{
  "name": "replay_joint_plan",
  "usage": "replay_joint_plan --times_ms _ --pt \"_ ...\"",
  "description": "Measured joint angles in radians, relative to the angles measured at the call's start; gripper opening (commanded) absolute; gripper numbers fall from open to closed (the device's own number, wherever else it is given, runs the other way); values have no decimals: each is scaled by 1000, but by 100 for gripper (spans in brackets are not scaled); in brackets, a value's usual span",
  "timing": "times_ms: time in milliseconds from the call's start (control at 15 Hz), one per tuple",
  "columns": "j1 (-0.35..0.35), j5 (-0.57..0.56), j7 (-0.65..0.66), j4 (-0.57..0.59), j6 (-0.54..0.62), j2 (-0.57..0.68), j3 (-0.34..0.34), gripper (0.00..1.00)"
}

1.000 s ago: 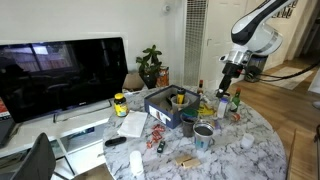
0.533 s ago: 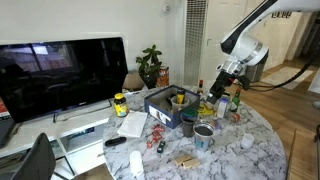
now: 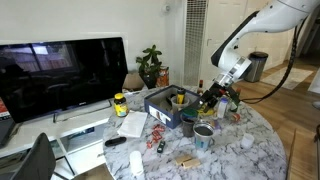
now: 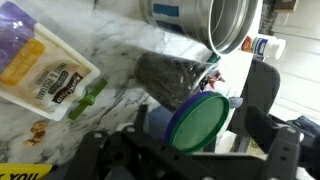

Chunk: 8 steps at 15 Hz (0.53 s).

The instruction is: Put the blue and green lids on the table, remove the large clear cup from the box and put it on the table, place the silver cup and small clear cup in the box

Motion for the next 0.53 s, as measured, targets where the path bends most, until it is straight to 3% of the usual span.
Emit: replay_joint_plan --times_ms 133,267,467,533 --pt "-19 55 -7 38 -34 50 9 79" --pt "-36 110 -11 74 -74 93 12 89" --pt "-58 172 -12 113 -132 140 12 87" --pt "-64 189 -12 123 -150 153 11 74"
